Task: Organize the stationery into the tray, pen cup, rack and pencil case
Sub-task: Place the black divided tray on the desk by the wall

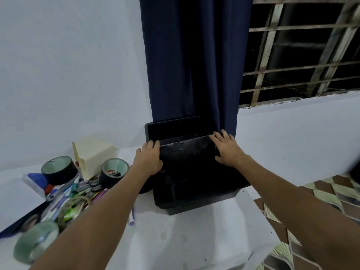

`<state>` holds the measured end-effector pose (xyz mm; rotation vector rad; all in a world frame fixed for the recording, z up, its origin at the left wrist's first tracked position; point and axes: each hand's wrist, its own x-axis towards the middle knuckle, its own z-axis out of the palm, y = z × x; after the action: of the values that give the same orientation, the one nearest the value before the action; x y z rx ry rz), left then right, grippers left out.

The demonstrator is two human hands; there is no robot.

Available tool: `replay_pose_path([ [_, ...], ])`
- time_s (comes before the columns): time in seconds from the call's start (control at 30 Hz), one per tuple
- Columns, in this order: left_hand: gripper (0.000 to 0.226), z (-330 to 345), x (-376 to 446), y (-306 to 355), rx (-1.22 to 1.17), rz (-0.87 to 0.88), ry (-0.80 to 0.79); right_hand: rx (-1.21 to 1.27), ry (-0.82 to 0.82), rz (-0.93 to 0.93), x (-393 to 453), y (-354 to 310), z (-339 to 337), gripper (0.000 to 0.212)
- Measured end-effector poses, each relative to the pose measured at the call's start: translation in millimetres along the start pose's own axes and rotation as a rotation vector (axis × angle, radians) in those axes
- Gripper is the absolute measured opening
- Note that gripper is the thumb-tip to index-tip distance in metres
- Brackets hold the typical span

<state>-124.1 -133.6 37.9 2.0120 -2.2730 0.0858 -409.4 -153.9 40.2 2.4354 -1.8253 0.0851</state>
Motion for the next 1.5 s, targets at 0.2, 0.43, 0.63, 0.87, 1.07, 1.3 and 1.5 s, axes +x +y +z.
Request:
replay_pose_path([
  [0.2,0.048,10.4,13.9,-0.6,-0.017,-0.015,0.007,-0.005,-0.046,-0.036,19.9,5.5,6.9,0.09],
  [0.43,0.018,17.2,8.3,2.5,-0.134,-0.057,0.217,0.18,0.109,-0.009,27.3,13.1,24.7,0.073],
  [0.63,0.022,21.5,5.6,4.9,-0.085,-0.085,0.28,0.241,0.25,-0.014,29.4,12.8,30.1,0.05],
  [0.87,0.025,22.8,8.9,4.4,-0.021,-0.066,0.242,0.219,0.256,0.05,31.8,13.7,30.9,0.043],
  [1.07,0.02,18.2,6.0,6.6,-0.006,-0.061,0.195,0.154,0.299,0.043,26.9,14.8,31.0,0.04],
  [1.3,0.026,3.6,-6.0,-1.3,-0.359,-0.052,0.188,0.197,0.238,0.062,21.7,5.6,18.6,0.052],
  [1.5,0.047,-39.3,-5.3,-69.2,-0.388,-0.183,0.25,0.341,0.388,-0.177,64.2,-69.2,-27.6,0.04],
])
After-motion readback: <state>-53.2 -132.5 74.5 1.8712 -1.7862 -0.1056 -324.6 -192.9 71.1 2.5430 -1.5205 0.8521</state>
